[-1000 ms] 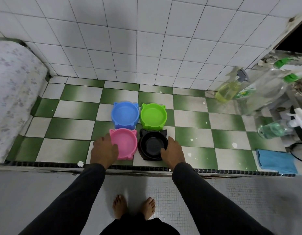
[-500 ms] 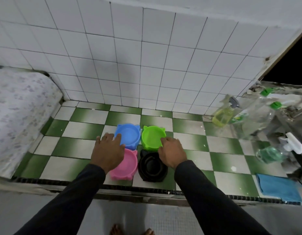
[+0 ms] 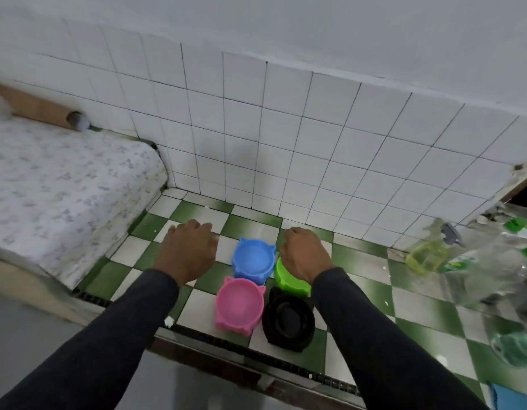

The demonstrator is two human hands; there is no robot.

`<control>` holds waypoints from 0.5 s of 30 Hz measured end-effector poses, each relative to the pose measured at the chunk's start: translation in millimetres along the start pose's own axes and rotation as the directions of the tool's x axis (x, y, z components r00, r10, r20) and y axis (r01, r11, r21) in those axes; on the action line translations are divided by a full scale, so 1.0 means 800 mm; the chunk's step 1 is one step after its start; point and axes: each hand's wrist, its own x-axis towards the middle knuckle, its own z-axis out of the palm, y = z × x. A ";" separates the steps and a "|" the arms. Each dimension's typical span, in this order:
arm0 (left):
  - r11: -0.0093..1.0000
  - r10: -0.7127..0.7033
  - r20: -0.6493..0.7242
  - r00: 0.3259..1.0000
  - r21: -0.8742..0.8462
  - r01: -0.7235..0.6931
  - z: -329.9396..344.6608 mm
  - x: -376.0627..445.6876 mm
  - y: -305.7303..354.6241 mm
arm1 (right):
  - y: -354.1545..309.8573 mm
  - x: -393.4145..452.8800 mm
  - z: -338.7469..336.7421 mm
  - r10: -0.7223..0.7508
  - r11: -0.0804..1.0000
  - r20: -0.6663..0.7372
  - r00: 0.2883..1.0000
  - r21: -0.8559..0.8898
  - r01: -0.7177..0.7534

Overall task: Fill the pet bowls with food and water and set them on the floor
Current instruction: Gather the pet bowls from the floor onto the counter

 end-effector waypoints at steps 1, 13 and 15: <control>0.999 -0.029 -0.026 0.999 -0.033 0.028 -0.005 -0.002 -0.009 | -0.009 0.004 -0.004 -0.007 1.000 -0.007 1.000 0.010 0.007; 0.980 -0.197 -0.187 0.962 -0.058 0.190 -0.083 -0.055 -0.177 | -0.194 0.076 -0.052 -0.198 0.980 -0.087 0.976 -0.015 0.198; 0.966 -0.256 -0.174 0.951 -0.071 0.247 -0.094 -0.069 -0.219 | -0.239 0.087 -0.056 -0.272 0.962 -0.108 0.956 -0.039 0.270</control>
